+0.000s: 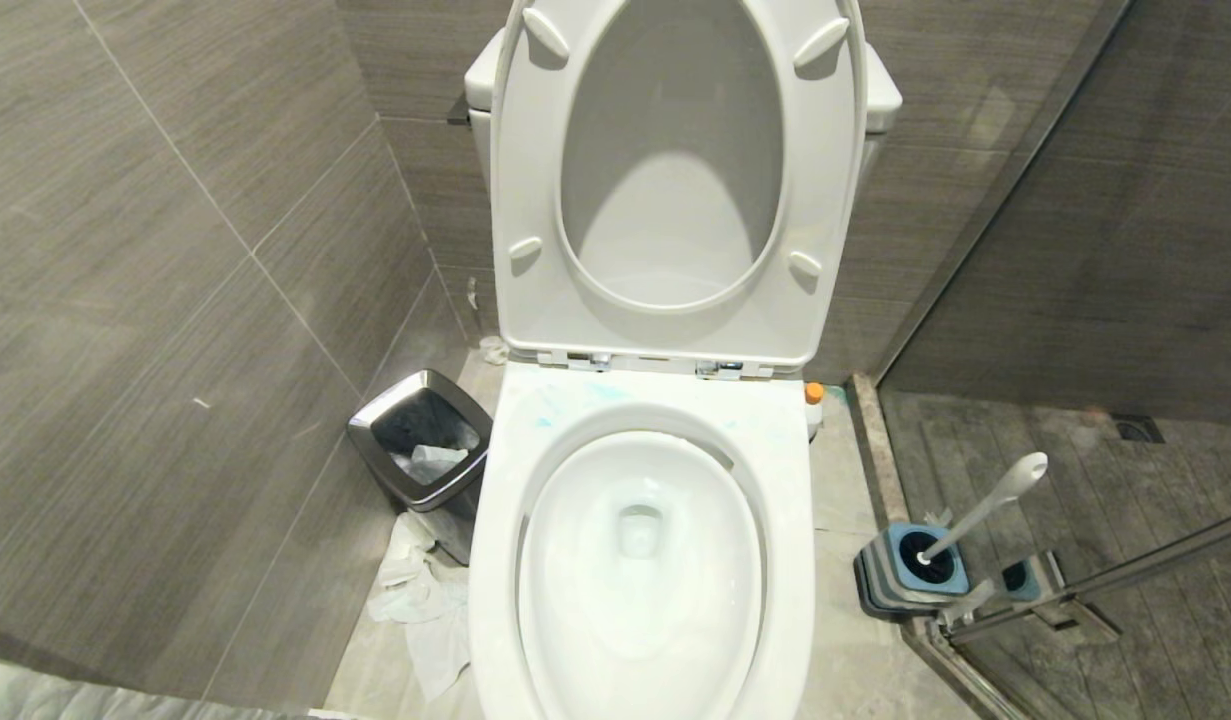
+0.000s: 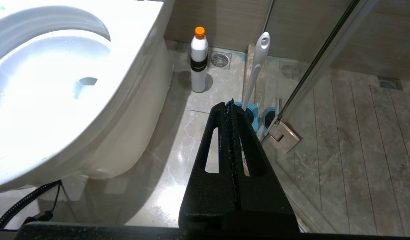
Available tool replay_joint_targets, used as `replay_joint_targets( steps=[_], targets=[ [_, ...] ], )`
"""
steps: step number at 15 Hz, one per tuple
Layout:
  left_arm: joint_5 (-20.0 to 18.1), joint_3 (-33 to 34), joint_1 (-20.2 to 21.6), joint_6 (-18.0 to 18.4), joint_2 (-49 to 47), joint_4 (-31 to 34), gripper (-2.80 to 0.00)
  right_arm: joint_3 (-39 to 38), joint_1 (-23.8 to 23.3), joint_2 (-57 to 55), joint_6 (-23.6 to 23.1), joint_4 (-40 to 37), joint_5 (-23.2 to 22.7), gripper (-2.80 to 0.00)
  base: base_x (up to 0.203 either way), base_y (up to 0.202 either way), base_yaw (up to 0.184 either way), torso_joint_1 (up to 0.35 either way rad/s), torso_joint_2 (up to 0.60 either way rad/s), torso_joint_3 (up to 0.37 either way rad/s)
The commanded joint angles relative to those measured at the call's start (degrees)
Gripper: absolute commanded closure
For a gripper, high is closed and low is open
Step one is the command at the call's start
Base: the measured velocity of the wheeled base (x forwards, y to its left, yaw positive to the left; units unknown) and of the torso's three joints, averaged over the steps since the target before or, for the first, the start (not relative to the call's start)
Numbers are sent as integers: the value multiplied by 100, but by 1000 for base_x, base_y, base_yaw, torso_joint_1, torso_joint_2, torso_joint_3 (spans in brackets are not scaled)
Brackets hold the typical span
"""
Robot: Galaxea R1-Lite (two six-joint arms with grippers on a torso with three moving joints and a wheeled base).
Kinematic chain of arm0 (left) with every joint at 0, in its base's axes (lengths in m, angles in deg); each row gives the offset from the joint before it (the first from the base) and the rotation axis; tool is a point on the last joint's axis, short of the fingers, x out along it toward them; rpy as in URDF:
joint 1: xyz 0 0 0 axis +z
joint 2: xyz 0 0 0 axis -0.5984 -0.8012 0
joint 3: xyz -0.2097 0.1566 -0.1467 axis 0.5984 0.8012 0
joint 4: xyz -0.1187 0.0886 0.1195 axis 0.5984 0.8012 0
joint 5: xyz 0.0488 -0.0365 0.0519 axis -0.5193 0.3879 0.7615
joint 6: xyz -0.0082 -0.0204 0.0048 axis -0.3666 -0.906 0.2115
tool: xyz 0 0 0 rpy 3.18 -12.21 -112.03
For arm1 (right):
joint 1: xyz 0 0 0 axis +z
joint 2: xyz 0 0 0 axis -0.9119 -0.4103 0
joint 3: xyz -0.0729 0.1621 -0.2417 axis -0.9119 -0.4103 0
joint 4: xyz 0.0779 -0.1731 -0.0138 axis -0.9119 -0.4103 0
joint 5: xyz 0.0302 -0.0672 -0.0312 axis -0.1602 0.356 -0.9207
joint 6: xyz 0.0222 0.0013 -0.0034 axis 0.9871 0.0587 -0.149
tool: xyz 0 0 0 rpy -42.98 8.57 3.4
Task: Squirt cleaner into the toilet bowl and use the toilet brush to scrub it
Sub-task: Pour in the cleaning agent
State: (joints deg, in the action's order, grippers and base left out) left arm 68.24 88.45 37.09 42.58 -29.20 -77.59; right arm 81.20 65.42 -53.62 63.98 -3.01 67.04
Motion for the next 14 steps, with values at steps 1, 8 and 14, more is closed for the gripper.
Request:
replay_joint_targets(
  steps=[1,8,14],
  targets=[
    [-1,44,2,0,-7,0,0,-70,0,4,-4,5,-1,0,0,0,0,0,0,0],
    [-1,44,2,-8,-7,9,0,-70,0,4,-4,5,-1,0,0,0,0,0,0,0],
    [-1,44,-7,-8,-7,0,0,-70,0,4,1,5,-1,0,0,0,0,0,0,0]
  ],
)
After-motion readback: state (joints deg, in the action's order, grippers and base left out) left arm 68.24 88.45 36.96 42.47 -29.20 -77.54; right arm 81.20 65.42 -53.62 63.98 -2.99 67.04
